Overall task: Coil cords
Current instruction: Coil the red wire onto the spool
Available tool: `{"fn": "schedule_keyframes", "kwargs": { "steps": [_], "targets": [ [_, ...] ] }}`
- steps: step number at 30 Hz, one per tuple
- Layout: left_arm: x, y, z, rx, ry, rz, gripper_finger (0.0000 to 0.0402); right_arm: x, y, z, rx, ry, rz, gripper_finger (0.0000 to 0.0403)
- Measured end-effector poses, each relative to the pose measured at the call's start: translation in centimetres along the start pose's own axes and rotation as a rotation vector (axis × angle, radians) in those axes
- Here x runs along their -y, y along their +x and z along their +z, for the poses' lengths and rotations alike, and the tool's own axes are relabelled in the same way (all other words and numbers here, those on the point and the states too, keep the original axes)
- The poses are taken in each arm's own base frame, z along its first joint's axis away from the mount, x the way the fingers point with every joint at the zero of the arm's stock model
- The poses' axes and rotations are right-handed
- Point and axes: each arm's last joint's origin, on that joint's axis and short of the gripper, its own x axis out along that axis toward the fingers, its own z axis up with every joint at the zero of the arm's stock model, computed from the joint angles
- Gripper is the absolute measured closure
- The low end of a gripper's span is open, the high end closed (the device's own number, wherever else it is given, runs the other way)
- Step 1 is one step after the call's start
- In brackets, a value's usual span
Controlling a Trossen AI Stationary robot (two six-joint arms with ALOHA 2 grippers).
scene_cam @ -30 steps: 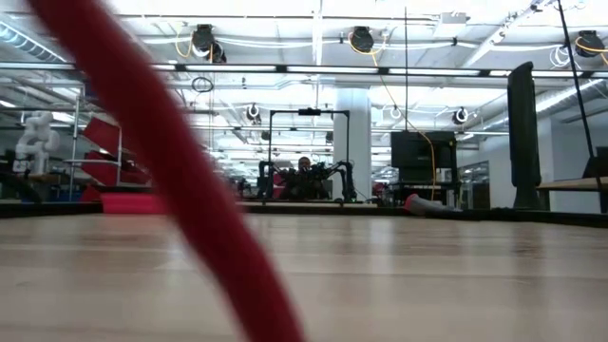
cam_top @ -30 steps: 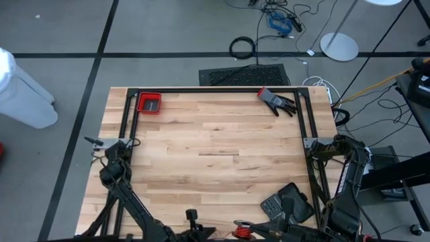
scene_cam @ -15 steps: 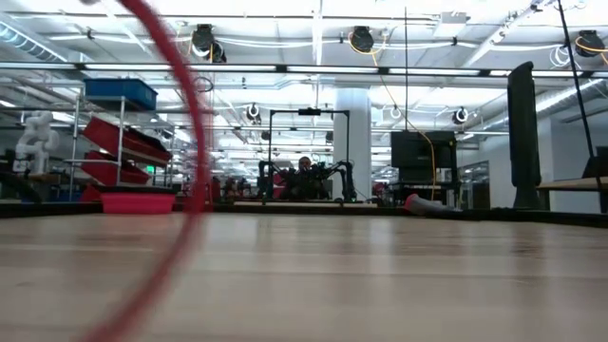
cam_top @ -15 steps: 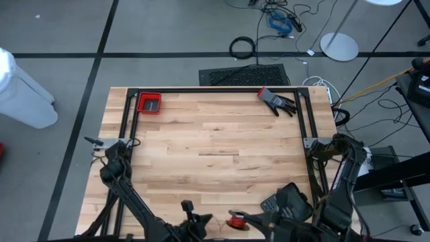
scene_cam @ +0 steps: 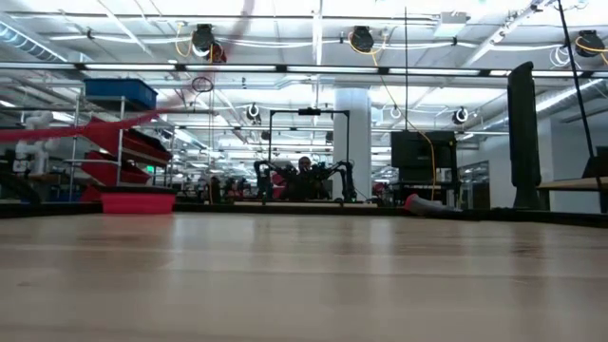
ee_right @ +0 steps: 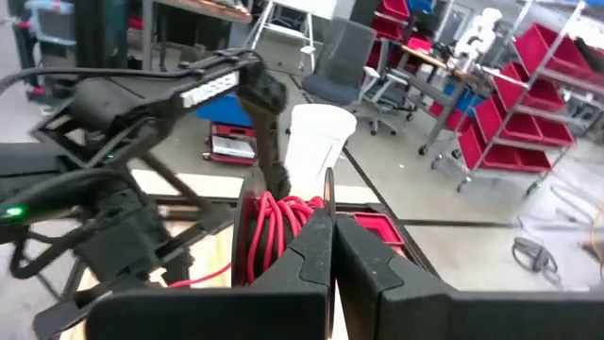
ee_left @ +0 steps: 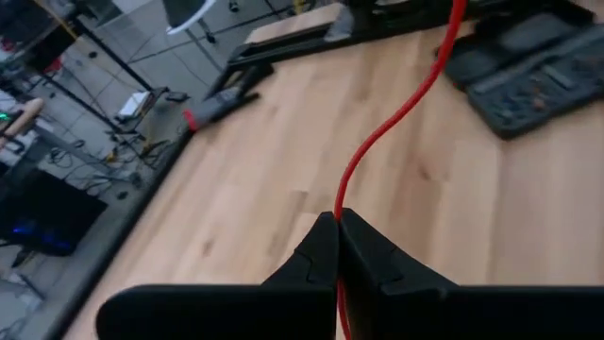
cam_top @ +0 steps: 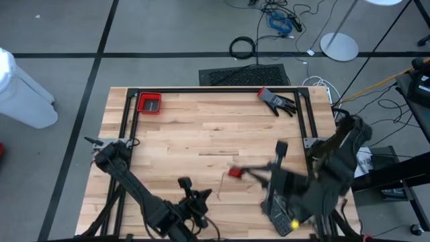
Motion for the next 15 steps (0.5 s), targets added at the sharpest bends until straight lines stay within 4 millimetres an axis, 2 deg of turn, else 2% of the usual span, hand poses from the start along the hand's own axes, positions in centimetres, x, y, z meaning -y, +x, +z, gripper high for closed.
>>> {"fn": "schedule_keyframes", "kwargs": {
  "steps": [7,15],
  "targets": [
    [-5.9,0.9,2.6,-0.037,0.006,0.060,0.0400,6.7,0.5,1.4,-0.014,0.090,-0.020,0.0403],
    [-12.1,3.0,4.9,-0.094,-0.008,0.082,0.0400,11.1,1.7,0.9,-0.091,0.108,-0.066,0.0403]
  ]
}}
